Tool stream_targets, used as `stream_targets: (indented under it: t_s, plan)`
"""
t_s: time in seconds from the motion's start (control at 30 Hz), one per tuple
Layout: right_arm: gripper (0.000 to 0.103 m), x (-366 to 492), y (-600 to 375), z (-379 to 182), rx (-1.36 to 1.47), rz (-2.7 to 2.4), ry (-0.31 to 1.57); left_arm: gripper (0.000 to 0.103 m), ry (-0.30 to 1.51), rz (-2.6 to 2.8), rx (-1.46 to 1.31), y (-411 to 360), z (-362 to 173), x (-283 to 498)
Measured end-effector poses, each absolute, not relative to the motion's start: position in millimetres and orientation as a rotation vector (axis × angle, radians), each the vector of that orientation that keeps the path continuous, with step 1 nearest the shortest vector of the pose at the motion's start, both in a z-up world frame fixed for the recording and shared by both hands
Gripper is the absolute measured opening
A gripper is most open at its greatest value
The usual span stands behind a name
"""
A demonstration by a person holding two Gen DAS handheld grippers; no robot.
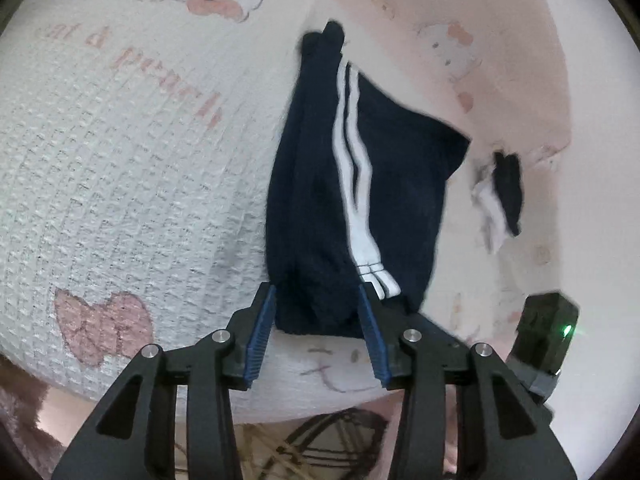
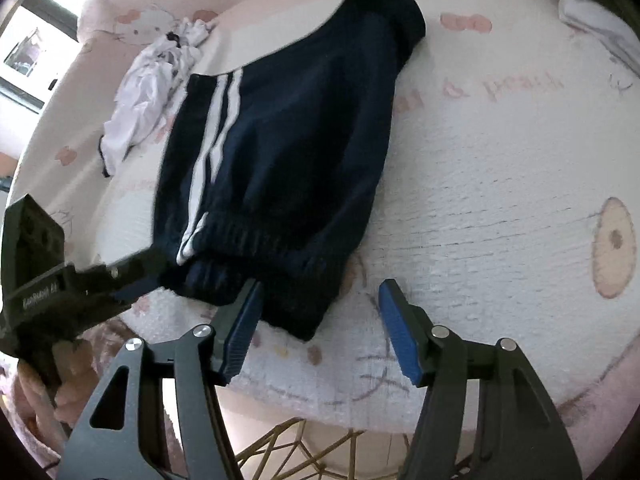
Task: Fold clothes
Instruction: 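Release the pants with the left gripper and lift both grippers off the folded pants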
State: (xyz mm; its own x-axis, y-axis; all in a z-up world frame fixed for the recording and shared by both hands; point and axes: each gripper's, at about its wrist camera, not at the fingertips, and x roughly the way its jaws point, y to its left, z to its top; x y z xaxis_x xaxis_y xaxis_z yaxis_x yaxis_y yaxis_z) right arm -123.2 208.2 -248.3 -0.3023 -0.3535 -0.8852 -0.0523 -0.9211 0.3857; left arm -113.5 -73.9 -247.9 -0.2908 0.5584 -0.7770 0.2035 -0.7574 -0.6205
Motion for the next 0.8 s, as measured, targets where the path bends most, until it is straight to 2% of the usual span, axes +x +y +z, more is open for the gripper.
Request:
stream_targets:
  t_s: [0.13, 0.23, 0.37, 0.43, 0.57, 0.8]
  plan:
    - [0.060, -125.1, 191.8, -248.3, 1.701, -2.391, -0.349, 0.046, -0.865, 2.170, -1.718, -60.8, -254.9, -113.5]
    - [0.038, -128.2, 170.1, -246.9, 1.680, -2.420, -0.165, 0.042, -0.813, 2.222, -1.707, -57.8, -253.6, -112.7]
    - [0.030, -123.2, 156.7, -241.1, 1.662, -2.435, -0.052, 0.034, -0.756, 2.287, -1.698, -57.6, -246.5, -105.9]
    - [0.028, -118.7, 160.0, -235.9, 1.665, -2.423, -0.079, 0.029, -0.755, 2.297, -1.698, -59.8, -243.1, -102.6]
    - [0.027, -111.9, 161.2, -223.0, 1.633, -2.426, -0.121, 0.029, -0.798, 2.271, -1.695, -54.8, -242.1, -100.6]
    - [0.027, -93.5, 170.9, -215.9, 1.658, -2.394, -0.148, 0.029, -0.747, 2.238, -1.731, -43.7, -241.4, -86.7]
